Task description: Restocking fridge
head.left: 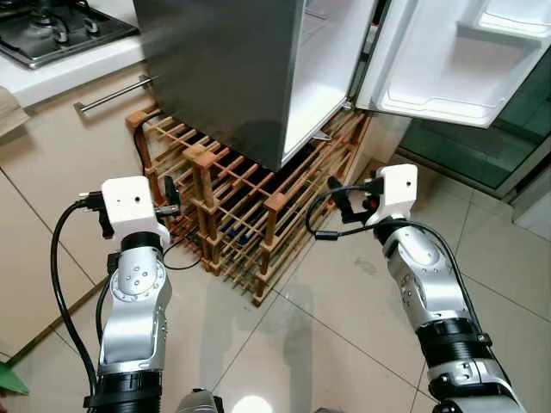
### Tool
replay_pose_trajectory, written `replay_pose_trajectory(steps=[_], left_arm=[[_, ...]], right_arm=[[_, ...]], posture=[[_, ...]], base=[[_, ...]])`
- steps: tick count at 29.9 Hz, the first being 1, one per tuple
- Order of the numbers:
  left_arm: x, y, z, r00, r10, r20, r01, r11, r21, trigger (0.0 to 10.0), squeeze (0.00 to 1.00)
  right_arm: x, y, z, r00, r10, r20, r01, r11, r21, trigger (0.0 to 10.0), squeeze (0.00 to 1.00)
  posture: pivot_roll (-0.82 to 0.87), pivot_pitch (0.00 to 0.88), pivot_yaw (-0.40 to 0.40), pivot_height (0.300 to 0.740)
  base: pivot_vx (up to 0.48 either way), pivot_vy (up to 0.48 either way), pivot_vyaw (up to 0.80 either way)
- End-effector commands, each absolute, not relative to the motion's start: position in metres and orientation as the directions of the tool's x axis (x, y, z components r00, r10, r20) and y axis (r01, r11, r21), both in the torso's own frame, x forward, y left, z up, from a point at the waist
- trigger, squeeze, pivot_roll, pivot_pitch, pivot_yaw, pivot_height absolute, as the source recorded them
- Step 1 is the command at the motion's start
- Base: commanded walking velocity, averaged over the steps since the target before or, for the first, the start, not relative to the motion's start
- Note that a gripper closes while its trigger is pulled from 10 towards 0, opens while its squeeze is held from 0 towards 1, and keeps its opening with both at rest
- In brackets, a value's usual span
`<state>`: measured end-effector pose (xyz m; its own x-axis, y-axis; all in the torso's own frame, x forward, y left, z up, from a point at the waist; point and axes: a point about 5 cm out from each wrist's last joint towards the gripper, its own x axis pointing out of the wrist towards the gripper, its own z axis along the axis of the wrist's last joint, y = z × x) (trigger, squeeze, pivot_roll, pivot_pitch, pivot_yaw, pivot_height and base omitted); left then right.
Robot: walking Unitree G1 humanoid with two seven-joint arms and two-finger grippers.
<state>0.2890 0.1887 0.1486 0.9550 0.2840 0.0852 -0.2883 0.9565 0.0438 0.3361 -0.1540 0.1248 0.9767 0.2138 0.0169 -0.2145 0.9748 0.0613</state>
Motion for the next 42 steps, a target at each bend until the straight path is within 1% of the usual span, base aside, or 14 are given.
replay_pose_trajectory(steps=[1,3,10,11,13,16,19,21,23,27,34,39,40,42], left_arm=[[0.292,0.182,0.152,0.963,0.252,0.093,-0.256,0.966,0.032,10.0,0.0],[0.299,0.175,0.151,0.973,0.214,0.083,-0.216,0.976,0.023,10.0,0.0],[0.312,0.168,0.148,0.984,0.174,0.049,-0.173,0.985,-0.016,10.0,0.0],[0.309,0.171,0.143,0.982,0.187,0.022,-0.186,0.981,-0.053,10.0,0.0],[0.304,0.175,0.138,0.979,0.206,0.007,-0.205,0.977,-0.06,10.0,0.0],[0.296,0.179,0.132,0.961,0.277,-0.015,-0.278,0.96,-0.032,10.0,0.0],[0.296,0.178,0.134,0.957,0.29,-0.009,-0.29,0.957,0.001,10.0,0.0],[0.298,0.171,0.138,0.966,0.259,0.009,-0.259,0.966,0.007,10.0,0.0],[0.302,0.164,0.14,0.978,0.208,0.029,-0.209,0.978,0.007,10.0,0.0],[0.306,0.168,0.141,0.978,0.209,0.011,-0.209,0.977,-0.045,10.0,0.0],[0.312,0.165,0.149,0.979,0.2,0.051,-0.201,0.979,0.022,10.0,0.0],[0.312,0.174,0.146,0.98,0.195,0.037,-0.196,0.98,0.021,10.0,0.0],[0.31,0.172,0.145,0.988,0.148,0.039,-0.15,0.988,0.034,10.0,0.0],[0.309,0.171,0.144,0.99,0.132,0.04,-0.134,0.99,0.034,10.0,0.0]], right_arm=[[0.334,-0.161,0.123,0.981,0.192,0.019,-0.193,0.979,0.067,10.0,0.0],[0.333,-0.162,0.125,0.984,0.178,0.032,-0.179,0.983,0.042,10.0,0.0],[0.33,-0.159,0.132,0.984,0.16,0.079,-0.164,0.985,0.046,10.0,0.0],[0.328,-0.156,0.133,0.98,0.179,0.09,-0.182,0.983,0.03,10.0,0.0],[0.327,-0.152,0.131,0.976,0.199,0.086,-0.201,0.979,0.02,10.0,0.0],[0.328,-0.145,0.123,0.973,0.227,0.048,-0.228,0.973,0.027,10.0,0.0],[0.328,-0.141,0.125,0.967,0.25,0.042,-0.251,0.967,0.036,10.0,0.0],[0.328,-0.138,0.125,0.96,0.279,0.031,-0.28,0.96,0.029,10.0,0.0],[0.328,-0.14,0.123,0.958,0.284,0.021,-0.285,0.958,0.017,10.0,0.0],[0.328,-0.145,0.123,0.967,0.254,0.027,-0.254,0.967,0.024,10.0,0.0],[0.329,-0.137,0.122,0.967,0.252,0.03,-0.253,0.967,0.036,10.0,0.0],[0.324,-0.15,0.113,0.988,0.156,0.012,-0.157,0.984,0.087,10.0,0.0],[0.319,-0.153,0.108,0.994,0.11,0.001,-0.11,0.99,0.089,10.0,0.0],[0.317,-0.153,0.107,0.995,0.097,-0.001,-0.097,0.992,0.084,10.0,0.0]], posture=[[0.0,0.063,-0.052,0.74],[-0.02,0.048,-0.021,0.74],[-0.06,0.03,0.009,0.74],[-0.05,0.033,0.006,0.74],[-0.04,0.04,-0.001,0.74],[-0.02,0.054,-0.037,0.74],[-0.01,0.065,-0.07,0.74],[0.0,0.076,-0.097,0.74],[-0.01,0.083,-0.101,0.74],[-0.01,0.074,-0.085,0.74],[-0.01,0.069,-0.07,0.74],[-0.02,0.069,-0.039,0.74],[-0.04,0.069,-0.024,0.74],[-0.04,0.067,-0.017,0.74]], base=[[0.0,0.0,0.0],[0.0,0.0,0.58],[0.0,0.0,0.5],[0.0,-0.27,0.46],[0.0,-0.433,0.46],[0.0,-0.48,0.46],[0.0,-0.475,0.45],[0.0,-0.467,0.44],[0.0,0.0,0.43],[0.0,0.0,0.43],[0.0,0.0,0.42],[0.0,0.0,0.41],[0.0,0.0,0.4],[0.0,0.0,0.4]])
